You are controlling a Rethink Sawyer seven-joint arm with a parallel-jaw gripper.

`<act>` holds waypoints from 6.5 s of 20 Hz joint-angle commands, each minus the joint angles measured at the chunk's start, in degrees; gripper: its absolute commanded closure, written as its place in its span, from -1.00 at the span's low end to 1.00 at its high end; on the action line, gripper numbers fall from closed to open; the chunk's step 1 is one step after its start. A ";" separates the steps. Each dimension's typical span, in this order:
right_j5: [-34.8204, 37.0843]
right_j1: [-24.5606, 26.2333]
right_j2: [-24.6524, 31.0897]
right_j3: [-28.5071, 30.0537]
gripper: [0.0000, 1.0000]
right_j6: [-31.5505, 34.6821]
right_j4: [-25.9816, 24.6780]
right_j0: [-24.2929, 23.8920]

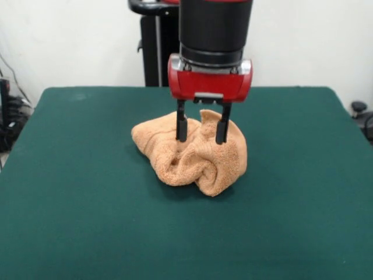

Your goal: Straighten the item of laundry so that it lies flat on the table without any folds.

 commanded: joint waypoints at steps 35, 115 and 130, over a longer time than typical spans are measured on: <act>-5.66 2.50 0.83 12.15 -1.00 5.38 -2.81 3.26; -24.36 6.81 2.47 21.18 -1.00 8.91 -11.38 1.64; -28.31 7.14 -1.31 22.17 -1.00 8.28 -12.10 4.12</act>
